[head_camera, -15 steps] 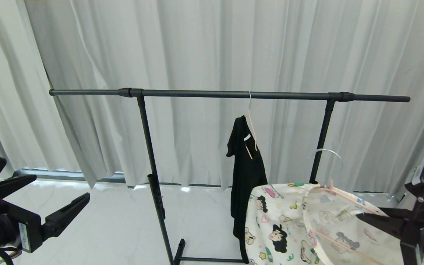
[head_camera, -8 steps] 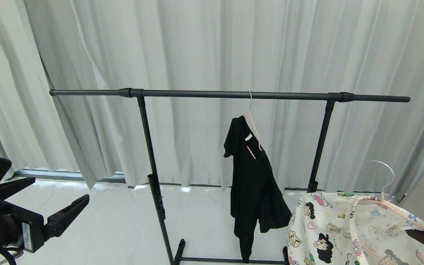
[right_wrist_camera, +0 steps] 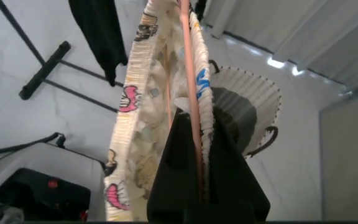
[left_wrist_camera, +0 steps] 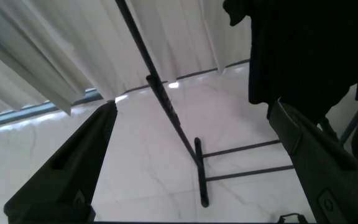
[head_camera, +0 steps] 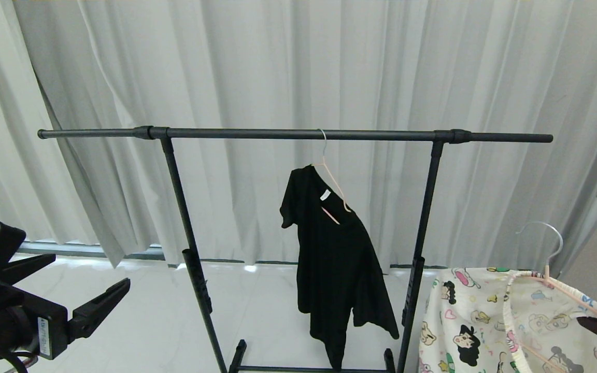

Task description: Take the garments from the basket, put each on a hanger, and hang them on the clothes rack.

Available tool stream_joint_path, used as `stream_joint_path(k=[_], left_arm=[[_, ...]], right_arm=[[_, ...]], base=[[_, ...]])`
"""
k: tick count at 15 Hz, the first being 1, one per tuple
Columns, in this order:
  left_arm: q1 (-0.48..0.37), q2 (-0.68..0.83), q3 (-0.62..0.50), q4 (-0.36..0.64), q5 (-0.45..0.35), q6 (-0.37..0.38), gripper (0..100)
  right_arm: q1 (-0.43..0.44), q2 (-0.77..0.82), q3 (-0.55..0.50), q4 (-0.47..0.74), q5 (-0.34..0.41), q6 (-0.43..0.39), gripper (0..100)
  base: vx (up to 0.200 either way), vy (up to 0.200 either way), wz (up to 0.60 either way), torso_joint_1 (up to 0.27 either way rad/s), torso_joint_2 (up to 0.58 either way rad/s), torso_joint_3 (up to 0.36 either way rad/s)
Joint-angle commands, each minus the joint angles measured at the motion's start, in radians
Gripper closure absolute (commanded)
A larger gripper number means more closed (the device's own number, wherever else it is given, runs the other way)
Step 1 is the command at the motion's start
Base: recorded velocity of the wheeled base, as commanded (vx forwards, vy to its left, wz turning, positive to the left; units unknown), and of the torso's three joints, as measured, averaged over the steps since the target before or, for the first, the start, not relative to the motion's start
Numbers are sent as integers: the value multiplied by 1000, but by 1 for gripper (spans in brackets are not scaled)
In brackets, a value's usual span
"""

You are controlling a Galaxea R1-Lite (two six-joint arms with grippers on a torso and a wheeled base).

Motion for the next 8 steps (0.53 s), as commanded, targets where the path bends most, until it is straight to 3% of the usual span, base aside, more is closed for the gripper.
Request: stream_joint_path(k=[1,4,8], left_arm=[[1,2,0,1,1,0,0],[1,5,-3,1,1,-1,0],[1,4,-2,1,1,-1,0]], right_arm=[[5,50,-4,-52,8,2,100],[17,187,-79,-201,53,2,100],[51,320,-241,-241,54,8,100]], base=[[0,0,0,0,0,0],[0,0,0,0,0,0],[200,0,0,-5,5,4]])
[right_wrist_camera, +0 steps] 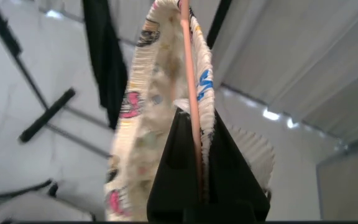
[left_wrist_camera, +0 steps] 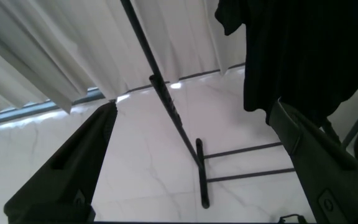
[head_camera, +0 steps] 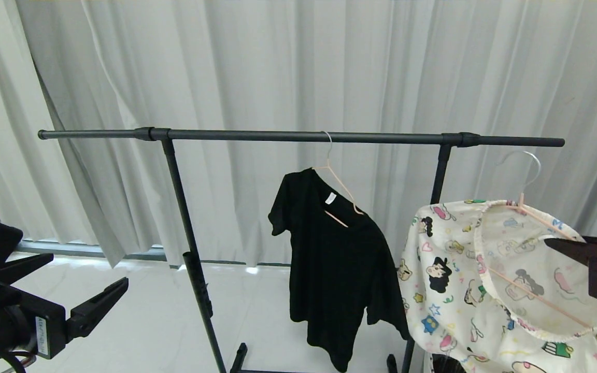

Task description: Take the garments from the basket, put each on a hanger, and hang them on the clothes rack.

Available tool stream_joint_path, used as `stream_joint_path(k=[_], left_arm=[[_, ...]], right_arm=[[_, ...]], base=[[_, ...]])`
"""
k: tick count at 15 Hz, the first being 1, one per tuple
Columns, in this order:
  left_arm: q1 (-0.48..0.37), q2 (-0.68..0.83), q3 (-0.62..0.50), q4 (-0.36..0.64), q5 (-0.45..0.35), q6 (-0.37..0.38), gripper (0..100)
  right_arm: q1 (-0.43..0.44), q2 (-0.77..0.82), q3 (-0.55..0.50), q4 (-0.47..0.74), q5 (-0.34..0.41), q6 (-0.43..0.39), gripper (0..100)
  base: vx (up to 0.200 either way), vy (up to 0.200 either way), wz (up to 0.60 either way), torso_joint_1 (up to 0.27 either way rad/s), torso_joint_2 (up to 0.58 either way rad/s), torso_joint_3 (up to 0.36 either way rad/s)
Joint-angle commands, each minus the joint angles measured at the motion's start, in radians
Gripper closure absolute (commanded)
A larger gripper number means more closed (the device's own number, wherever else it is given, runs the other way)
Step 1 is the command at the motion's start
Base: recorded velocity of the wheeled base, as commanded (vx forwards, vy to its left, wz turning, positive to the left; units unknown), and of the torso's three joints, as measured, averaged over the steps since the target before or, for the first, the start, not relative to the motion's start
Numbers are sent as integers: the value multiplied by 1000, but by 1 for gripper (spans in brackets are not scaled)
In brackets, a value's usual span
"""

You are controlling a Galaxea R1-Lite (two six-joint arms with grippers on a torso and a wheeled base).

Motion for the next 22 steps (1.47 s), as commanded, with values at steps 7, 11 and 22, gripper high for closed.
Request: stream_joint_path(k=[7,11,22], left_arm=[[-1,-2,2,0,-1,0,0],[-10,-2,2,0,-1,2,0],[-18,-2,2,0,-1,13,0]], right_arm=[[100,204,-186,-30,-3,30,100],[115,288,-201,-102,-13,30,100],[115,480,-297,-147,-132,65,100]], base=[[200,0,0,10,3,2],[50,0,0,-1,2,1],[0,0,0,0,0,0]])
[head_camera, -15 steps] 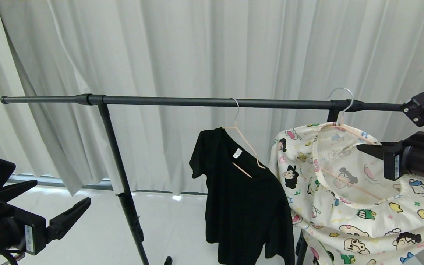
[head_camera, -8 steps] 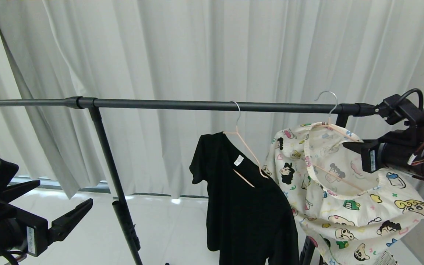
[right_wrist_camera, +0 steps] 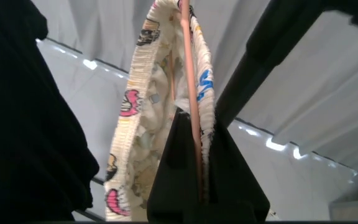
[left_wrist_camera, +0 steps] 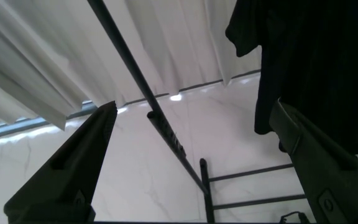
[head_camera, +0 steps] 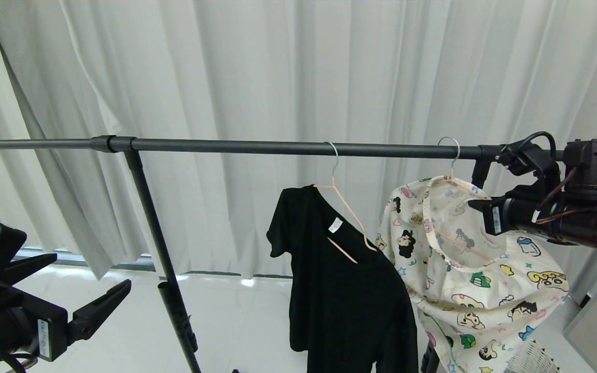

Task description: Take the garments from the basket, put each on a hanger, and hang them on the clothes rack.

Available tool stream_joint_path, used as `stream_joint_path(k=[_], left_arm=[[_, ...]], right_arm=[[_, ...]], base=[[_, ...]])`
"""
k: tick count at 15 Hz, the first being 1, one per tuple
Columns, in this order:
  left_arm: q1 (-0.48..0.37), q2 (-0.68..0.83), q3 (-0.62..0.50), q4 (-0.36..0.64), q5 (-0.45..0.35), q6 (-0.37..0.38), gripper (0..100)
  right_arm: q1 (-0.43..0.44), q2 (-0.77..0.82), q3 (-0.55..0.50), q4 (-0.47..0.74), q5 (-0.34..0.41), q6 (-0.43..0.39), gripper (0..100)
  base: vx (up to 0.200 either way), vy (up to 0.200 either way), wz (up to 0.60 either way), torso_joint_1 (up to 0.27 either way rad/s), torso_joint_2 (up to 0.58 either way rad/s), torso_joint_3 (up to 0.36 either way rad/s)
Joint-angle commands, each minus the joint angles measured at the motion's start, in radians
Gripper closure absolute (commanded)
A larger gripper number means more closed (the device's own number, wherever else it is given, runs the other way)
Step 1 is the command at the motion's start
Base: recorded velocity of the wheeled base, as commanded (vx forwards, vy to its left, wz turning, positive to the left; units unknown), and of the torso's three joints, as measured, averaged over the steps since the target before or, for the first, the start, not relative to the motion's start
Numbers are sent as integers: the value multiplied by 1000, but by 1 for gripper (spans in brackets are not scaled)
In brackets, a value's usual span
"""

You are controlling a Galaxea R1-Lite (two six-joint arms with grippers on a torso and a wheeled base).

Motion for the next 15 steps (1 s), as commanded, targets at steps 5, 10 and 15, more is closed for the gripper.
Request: stream_joint_path(k=[5,10,15], left_arm=[[-24,3,0,0,0,0,0],[-30,-3,35,0,0,2,0],[-27,-20,80,0,6,28,0]], right_arm=[[1,13,2,-2,1,6,0],[0,-53,54,-78,5,21,0],[-31,-238,140,-160,51,154,0]], base=[[0,0,0,0,0,0],[0,0,0,0,0,0],[0,0,0,0,0,0]])
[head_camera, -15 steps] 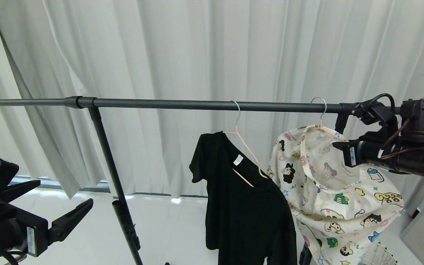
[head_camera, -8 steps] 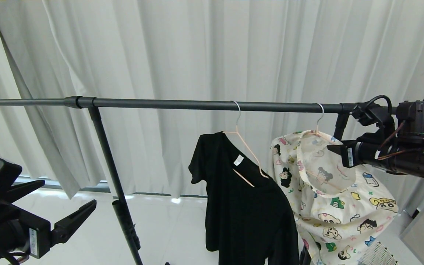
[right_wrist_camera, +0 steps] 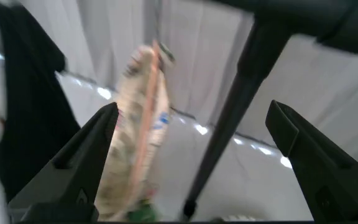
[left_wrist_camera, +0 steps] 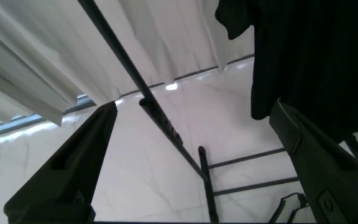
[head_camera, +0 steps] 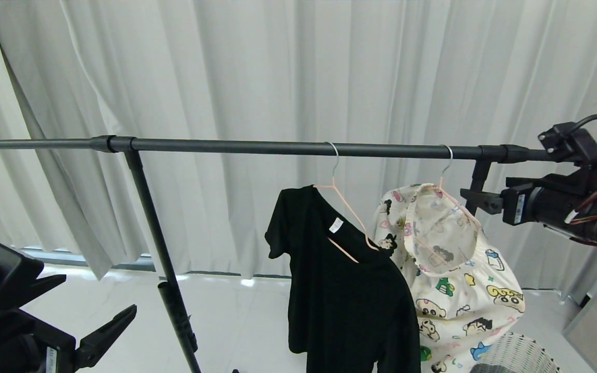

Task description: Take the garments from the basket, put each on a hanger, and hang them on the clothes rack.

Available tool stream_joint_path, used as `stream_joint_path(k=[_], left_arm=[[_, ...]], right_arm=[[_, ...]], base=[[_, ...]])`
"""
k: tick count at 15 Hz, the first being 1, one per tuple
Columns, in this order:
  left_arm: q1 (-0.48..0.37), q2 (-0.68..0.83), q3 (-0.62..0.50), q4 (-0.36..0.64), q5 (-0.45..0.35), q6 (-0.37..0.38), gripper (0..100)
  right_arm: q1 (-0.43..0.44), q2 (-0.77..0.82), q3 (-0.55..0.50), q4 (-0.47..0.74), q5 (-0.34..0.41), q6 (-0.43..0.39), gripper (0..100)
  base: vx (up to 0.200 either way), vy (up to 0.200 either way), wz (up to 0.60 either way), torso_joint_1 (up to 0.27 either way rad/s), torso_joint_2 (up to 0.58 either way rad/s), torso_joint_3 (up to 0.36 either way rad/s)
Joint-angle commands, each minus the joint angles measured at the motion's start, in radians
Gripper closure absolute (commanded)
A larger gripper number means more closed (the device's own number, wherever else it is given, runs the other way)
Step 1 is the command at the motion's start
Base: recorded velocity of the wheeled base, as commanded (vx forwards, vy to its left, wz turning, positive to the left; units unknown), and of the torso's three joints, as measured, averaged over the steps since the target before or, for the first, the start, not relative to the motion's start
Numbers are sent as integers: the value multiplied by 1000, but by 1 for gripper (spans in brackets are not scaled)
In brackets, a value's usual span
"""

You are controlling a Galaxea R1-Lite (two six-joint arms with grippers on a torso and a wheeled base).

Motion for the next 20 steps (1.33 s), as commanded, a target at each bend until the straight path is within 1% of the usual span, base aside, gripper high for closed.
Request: stream_joint_path(k=[1,3,4,5,6,8,9,11,12,13,15,16,19,20], left_arm=[[2,-5,18,-1,10,1,0],[14,-21,99,-1,113,-3,0],[14,-51,136,-1,147,-3,0],[15,-84,171,-1,159,-1,0],[17,-123,213,1,165,-1,0],[18,-205,308,1,204,-4,0],[25,-260,328,27,225,-6,0],[43,-364,328,137,233,-6,0],[57,-389,328,165,236,-13,0],[89,-389,328,165,247,-33,0],[160,-383,328,167,250,-56,0],[172,-390,328,167,250,-61,0],[173,-442,328,167,251,-70,0],[173,-458,328,167,254,-70,0]], right_arm=[[-55,-129,53,-6,7,19,0],[-196,-213,157,-4,2,-21,0],[-285,-249,208,-4,4,-36,0],[-362,-276,245,-3,5,-42,0],[-433,-295,279,-3,5,-42,0],[-514,-316,344,-3,5,-47,0],[-549,-327,387,-3,4,-76,0],[-615,-341,455,-1,4,-171,0],[-641,-348,486,8,4,-214,0],[-660,-365,506,28,2,-241,0],[-666,-427,538,94,1,-255,0],[-666,-466,558,129,1,-257,0],[-680,-626,616,275,1,-260,0],[-681,-690,631,339,1,-260,0]], base=[[0,0,0,0,0,0],[0,0,0,0,0,0],[0,0,0,0,0,0],[0,0,0,0,0,0],[-200,0,0,-2,7,-2],[-200,0,0,2,2,0],[-200,0,0,7,2,-2],[-200,0,0,-7,0,0],[-200,0,0,-2,2,2],[-200,0,0,2,7,7],[-200,0,0,-2,0,2],[-200,0,0,2,7,2],[-200,0,0,2,4,-1],[-200,0,0,7,2,2]])
